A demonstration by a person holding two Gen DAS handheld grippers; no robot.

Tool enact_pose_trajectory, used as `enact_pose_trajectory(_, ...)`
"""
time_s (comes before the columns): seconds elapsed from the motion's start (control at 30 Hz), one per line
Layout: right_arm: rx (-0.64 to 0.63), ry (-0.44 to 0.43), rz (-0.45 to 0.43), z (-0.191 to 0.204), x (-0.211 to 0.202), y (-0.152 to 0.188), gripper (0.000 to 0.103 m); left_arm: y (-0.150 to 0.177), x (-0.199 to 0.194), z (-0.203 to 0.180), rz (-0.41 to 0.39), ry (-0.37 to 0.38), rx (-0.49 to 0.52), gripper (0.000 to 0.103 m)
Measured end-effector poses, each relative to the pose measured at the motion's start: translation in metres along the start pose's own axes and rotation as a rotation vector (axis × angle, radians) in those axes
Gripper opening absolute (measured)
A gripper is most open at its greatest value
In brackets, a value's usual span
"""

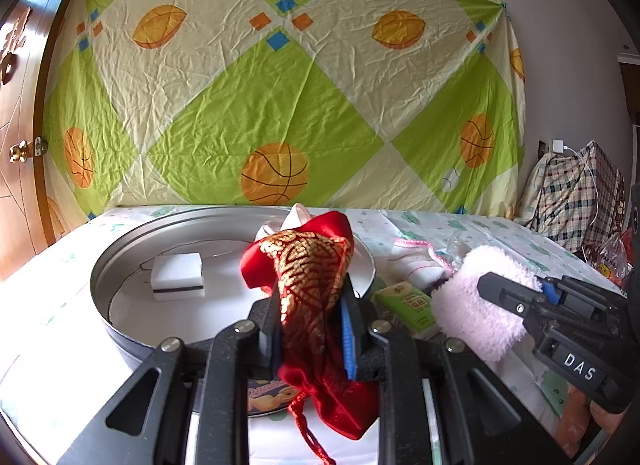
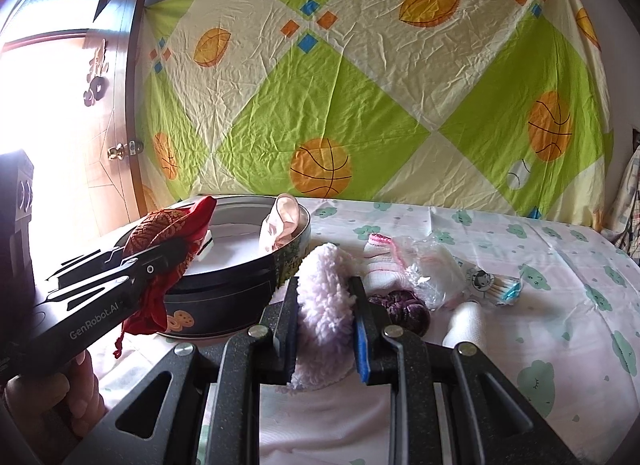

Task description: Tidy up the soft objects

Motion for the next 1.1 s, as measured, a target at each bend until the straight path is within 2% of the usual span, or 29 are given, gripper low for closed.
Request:
enact_pose_trajectory(0.4, -0.013, -0.012, 0.001, 0.004, 0.003, -0.005, 0.024, -0.001, -0.001, 0.009, 0.005, -0.014, -0.007, 0.021)
enact_pose_trajectory(0.63, -0.023, -0.048, 0.009, 0.010, 0.006, -0.021, 0.024, -0.015, -0.002, 0.029, 0.022, -0.024, -0.027, 0.021)
enact_pose_trajectory(0.87, -0.033, -0.132, 0.041, 0.025, 0.026, -0.055, 0.024, -0.036, 0.019, 0.071, 0.121, -0.041, -0.085, 0.021)
enact_pose_trajectory(1.1, -0.063, -0.180, 0.104, 0.043, 0.075, -0.082, 0.024, -0.058, 0.057, 0.101, 0.238, -0.049, -0.103, 0.021)
Point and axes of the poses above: each gripper's, at about its wrist camera, not at the fingertips, and x roughly the way its jaws point, z to its left, y to its underside, the point moved 3 cm from there along x, roughly the way its jaws point, and after that the axes turned 3 degrees about -z, right-handed, at the moved point
